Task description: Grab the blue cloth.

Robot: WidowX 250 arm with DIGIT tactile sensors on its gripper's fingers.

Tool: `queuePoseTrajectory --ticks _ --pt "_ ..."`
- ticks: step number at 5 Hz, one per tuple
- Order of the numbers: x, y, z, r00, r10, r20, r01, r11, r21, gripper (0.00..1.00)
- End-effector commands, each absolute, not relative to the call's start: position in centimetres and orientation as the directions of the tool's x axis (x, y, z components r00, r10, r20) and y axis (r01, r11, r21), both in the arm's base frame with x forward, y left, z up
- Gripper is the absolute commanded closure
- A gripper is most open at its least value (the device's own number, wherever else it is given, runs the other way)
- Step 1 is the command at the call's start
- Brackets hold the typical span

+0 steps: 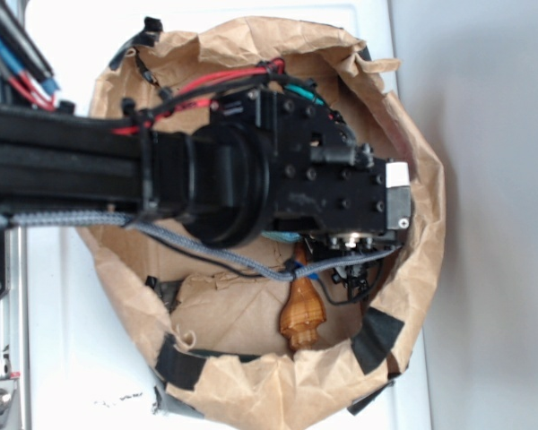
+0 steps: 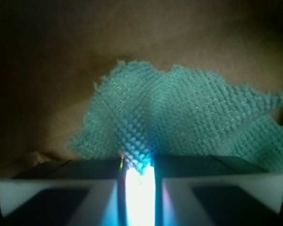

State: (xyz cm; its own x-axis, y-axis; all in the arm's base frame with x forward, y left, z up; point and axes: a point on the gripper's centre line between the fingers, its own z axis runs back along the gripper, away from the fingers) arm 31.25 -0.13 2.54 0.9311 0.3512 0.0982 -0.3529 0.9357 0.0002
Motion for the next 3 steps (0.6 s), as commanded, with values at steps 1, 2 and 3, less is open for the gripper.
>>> queuePoseTrajectory --ticks 1,2,3 --pt "31.0 0.9 6.9 0.918 0.377 0.125 -0.372 0.926 -0.06 1.0" --pt "30.2 1.9 11.3 0.932 0.362 0.0 -0.36 0.927 -0.108 1.0" --pt "29.3 2.7 13.9 0.956 0.294 0.02 -0.288 0.946 -0.153 1.0"
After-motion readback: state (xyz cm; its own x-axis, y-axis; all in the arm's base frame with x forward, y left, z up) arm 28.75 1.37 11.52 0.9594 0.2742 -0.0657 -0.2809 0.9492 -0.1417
